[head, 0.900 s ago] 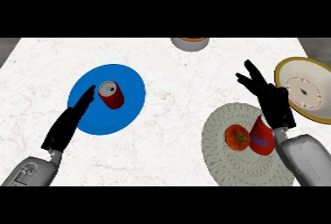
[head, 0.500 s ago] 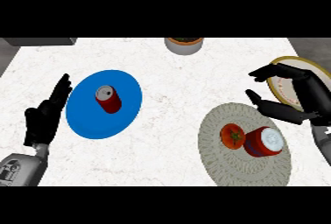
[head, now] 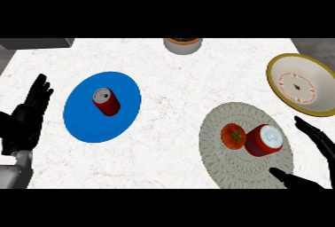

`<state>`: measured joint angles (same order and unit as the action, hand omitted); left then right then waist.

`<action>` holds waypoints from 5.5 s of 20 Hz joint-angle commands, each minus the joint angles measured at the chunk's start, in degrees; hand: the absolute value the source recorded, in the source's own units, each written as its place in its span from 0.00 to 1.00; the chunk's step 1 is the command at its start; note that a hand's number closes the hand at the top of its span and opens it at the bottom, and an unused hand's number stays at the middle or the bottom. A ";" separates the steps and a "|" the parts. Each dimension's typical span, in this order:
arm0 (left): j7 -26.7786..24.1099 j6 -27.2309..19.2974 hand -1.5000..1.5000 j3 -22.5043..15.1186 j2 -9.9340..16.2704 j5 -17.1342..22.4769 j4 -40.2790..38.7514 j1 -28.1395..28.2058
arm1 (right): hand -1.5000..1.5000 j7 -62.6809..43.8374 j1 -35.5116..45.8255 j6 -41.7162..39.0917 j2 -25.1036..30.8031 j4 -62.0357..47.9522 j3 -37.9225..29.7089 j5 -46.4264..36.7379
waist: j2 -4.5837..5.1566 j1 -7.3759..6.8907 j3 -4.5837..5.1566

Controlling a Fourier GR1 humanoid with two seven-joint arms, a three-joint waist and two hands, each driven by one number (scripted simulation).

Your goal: Pick the tomato from the placemat and place it in the bowl

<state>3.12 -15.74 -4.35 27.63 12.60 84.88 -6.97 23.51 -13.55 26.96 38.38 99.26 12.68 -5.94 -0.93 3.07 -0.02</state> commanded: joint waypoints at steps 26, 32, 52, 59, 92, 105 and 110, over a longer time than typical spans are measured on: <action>4.45 4.01 0.50 1.99 -3.06 -3.67 3.88 -1.94 | 0.00 -45.71 13.09 -31.66 17.20 16.02 1.40 -7.45 | 1.14 -4.53 0.04; 2.84 5.71 0.50 3.79 -3.21 -3.59 1.29 -2.36 | 0.00 -51.04 20.62 -40.57 12.93 10.07 8.22 -9.31 | 1.16 -4.27 0.05; 4.49 7.04 0.50 6.96 -7.19 -8.51 5.75 0.44 | 0.00 -45.89 19.12 -37.93 -5.72 -1.58 13.45 -36.04 | 0.89 -3.11 0.01; 3.22 8.75 0.50 8.12 -9.62 -10.41 2.79 -1.01 | 0.00 -42.50 21.22 -40.70 -11.63 -8.03 10.77 -40.06 | 0.95 -3.15 0.02; 7.03 10.95 0.50 11.08 -11.88 -13.41 4.90 -2.70 | 1.00 -39.54 30.69 -31.78 -25.90 -23.37 0.47 -52.26 | 0.90 -3.32 0.01; 4.00 13.00 0.50 10.26 -12.22 -12.94 3.94 -1.80 | 1.00 -74.98 61.80 -24.26 -24.41 -45.19 -14.75 -63.40 | 1.30 -5.53 0.07; 3.15 12.99 0.50 11.23 -12.38 -12.56 1.42 -2.85 | 1.00 -80.05 68.45 -20.58 -21.60 -41.54 -15.47 -67.70 | 1.00 -3.89 0.08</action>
<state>7.38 -2.88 6.61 15.55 -0.01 87.54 -10.13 -51.84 49.37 4.22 15.55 56.17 -2.24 -70.57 0.32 -1.67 0.06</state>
